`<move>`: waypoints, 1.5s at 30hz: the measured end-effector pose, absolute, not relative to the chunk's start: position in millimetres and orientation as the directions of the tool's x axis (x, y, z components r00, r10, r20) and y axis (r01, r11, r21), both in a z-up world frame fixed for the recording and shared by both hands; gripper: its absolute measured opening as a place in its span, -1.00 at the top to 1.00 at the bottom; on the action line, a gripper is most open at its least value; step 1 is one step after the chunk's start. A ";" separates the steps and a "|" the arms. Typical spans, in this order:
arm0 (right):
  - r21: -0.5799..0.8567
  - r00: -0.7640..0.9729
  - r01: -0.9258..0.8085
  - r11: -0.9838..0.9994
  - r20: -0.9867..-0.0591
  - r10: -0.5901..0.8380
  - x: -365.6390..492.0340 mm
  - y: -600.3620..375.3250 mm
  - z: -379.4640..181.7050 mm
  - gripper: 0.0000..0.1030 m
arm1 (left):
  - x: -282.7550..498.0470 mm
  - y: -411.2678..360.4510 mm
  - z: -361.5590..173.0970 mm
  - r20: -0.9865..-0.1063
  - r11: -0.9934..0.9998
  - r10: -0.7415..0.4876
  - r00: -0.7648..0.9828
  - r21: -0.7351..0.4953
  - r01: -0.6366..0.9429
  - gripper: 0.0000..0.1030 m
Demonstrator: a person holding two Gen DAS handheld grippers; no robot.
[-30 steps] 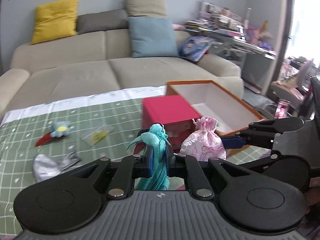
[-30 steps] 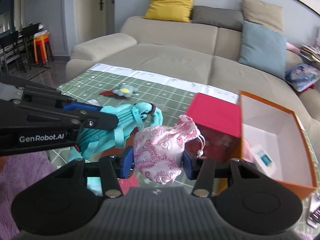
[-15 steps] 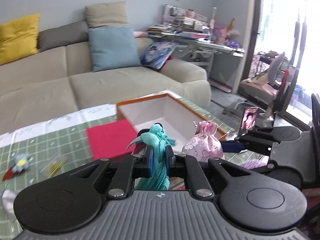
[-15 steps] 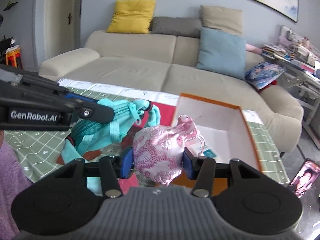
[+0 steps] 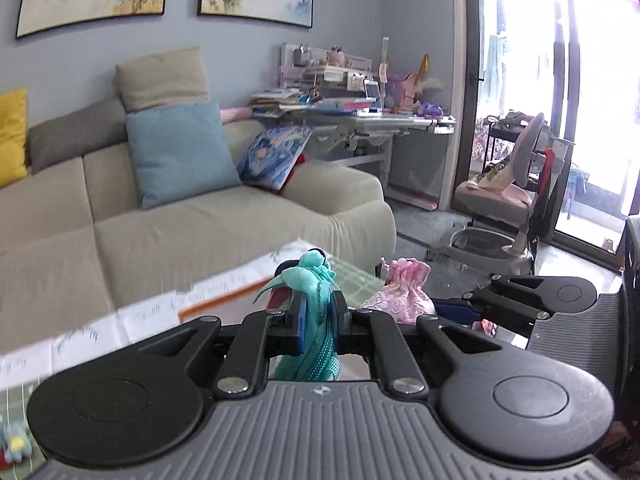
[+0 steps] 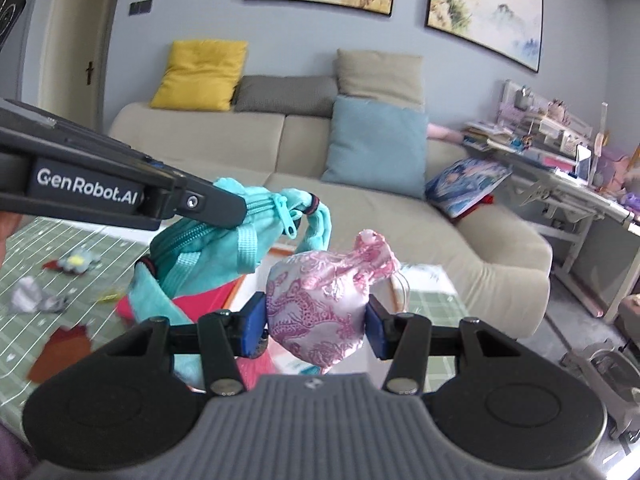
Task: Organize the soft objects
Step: 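Lift and carry the teal bag and pink pouch over the orange box, then open the left tool to drop the teal bag while the right tool releases the pink pouch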
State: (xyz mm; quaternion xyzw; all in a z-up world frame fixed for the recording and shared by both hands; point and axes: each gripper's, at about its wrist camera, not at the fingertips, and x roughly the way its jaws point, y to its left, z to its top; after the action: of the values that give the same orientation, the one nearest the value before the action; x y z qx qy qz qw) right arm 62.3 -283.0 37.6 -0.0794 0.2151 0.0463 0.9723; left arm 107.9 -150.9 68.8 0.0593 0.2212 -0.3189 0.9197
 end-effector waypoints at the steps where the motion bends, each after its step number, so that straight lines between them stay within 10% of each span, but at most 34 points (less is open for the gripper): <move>1: -0.140 0.906 -0.122 0.983 -0.420 0.052 68.6 -285.3 38.5 0.01 | 113.2 -155.4 70.6 -0.439 0.789 -0.561 0.702 -0.027 0.614 0.75; 21: -0.174 0.620 -0.254 0.951 -0.784 0.023 168.8 -298.4 -58.4 -0.02 | 183.2 -204.6 -21.1 -0.749 0.781 -0.430 0.504 -0.029 0.624 0.75; 45: -0.073 0.488 -0.371 0.926 -0.864 0.128 197.2 -323.1 -67.4 -0.23 | 202.0 -218.0 -48.7 -0.832 0.780 -0.427 0.354 -0.141 0.610 0.92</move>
State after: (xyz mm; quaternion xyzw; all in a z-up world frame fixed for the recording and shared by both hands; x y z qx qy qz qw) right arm 197.2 -323.1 -67.4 -0.1256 0.4846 0.1462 0.8533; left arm 202.0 -218.0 -48.7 0.0972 0.4717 -0.3173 0.8169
